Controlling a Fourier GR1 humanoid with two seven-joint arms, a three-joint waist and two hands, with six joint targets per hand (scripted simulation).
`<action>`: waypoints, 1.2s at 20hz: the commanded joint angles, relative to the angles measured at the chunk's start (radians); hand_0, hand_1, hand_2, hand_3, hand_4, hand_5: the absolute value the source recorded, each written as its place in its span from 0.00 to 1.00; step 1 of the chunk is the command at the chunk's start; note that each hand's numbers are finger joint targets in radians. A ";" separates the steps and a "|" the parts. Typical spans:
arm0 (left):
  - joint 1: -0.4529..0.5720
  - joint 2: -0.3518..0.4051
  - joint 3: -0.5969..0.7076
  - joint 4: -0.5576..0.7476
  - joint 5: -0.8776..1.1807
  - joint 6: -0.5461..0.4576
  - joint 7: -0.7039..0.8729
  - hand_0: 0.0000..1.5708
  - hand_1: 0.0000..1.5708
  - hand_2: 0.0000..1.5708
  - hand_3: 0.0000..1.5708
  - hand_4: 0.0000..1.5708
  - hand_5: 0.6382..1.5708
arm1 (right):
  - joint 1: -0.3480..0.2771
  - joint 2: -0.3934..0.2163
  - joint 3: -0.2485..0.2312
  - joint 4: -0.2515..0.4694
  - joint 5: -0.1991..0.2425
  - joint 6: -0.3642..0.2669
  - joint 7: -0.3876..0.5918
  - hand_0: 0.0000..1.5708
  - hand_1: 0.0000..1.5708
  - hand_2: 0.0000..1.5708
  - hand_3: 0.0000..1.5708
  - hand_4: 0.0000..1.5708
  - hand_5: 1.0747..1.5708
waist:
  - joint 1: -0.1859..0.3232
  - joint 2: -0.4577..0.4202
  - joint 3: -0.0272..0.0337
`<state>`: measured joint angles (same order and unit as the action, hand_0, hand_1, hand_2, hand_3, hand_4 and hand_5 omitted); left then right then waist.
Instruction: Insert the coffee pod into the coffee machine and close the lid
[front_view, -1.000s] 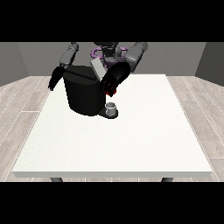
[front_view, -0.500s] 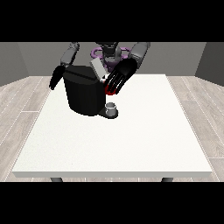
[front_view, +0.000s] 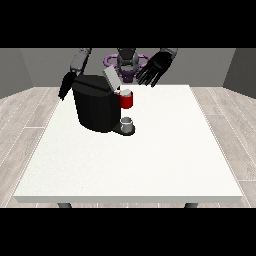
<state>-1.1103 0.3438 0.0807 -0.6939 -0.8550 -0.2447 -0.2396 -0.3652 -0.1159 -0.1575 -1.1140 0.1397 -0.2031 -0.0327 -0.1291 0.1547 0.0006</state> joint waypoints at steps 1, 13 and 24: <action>0.059 -0.133 0.123 -0.014 0.175 -0.021 -0.005 0.00 0.00 0.10 0.00 0.00 1.00 | 0.081 0.018 -0.003 0.038 0.004 -0.015 -0.005 0.00 0.00 0.00 0.00 0.00 1.00 | 0.059 -0.115 -0.0017; 0.539 -0.341 0.277 -0.007 0.454 -0.083 -0.099 0.00 0.00 0.00 0.00 0.25 1.00 | 0.287 0.009 -0.011 0.020 -0.006 0.005 -0.026 0.00 0.00 0.00 0.00 0.00 1.00 | 0.223 -0.420 -0.0007; 0.687 -0.334 0.286 -0.069 0.508 -0.079 -0.076 0.00 0.00 0.00 0.00 0.23 1.00 | 0.149 0.005 0.079 -0.192 -0.075 0.178 0.040 0.00 0.00 0.00 0.00 0.04 1.00 | 0.228 -0.460 -0.0006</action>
<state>-0.4832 0.0153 0.3712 -0.7320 -0.3721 -0.3002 -0.3037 -0.1765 -0.0842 -0.0885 -1.2525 0.0858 -0.0793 -0.0137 0.0877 -0.3055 -0.0002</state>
